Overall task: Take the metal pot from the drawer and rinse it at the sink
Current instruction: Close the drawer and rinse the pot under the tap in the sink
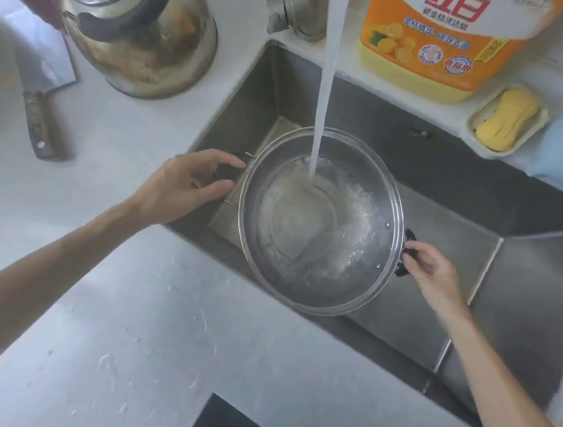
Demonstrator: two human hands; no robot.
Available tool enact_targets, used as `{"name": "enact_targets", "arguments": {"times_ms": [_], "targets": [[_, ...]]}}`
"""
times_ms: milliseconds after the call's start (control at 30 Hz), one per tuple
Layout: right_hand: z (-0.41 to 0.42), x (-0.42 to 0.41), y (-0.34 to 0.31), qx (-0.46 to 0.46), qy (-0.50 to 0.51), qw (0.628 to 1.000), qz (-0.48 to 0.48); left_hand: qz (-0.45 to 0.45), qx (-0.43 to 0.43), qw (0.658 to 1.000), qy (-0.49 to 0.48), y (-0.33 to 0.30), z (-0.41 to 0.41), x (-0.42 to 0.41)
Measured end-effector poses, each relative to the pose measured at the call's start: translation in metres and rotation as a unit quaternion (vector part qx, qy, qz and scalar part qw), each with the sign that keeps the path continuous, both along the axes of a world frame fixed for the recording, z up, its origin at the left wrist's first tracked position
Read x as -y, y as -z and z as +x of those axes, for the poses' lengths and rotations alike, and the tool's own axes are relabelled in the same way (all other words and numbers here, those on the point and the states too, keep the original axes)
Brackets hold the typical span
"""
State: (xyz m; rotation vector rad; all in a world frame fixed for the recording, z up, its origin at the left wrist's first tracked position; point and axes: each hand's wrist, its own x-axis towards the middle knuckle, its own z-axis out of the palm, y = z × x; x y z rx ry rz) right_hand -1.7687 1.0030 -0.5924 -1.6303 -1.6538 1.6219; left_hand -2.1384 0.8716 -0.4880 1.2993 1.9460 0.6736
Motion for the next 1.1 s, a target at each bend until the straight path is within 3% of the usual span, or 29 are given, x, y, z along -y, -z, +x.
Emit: {"name": "enact_targets", "arguments": {"times_ms": [100,200,400,633,867,1100], "targets": [[0.003,0.002,0.006,0.001,-0.004,1.0,-0.026,-0.005,-0.001,1.0,-0.026,0.005,-0.002,-0.008],[0.007,-0.007,-0.005,0.004,0.0,1.0,-0.024,-0.065,-0.014,0.998,-0.009,0.016,-0.004,-0.013],[0.015,-0.045,-0.044,0.022,-0.042,0.996,0.076,-0.206,-0.072,0.972,0.085,0.046,0.009,-0.011],[0.018,-0.051,-0.068,-0.009,-0.043,0.977,0.208,-0.169,-0.058,0.983,0.046,0.06,0.021,-0.018],[0.017,-0.026,-0.024,0.015,0.008,0.994,0.111,-0.045,-0.123,0.991,0.038,0.019,0.014,-0.012],[0.012,-0.002,0.007,0.0,0.011,1.0,-0.007,-0.041,-0.117,0.992,-0.017,0.0,0.004,-0.018]]}}
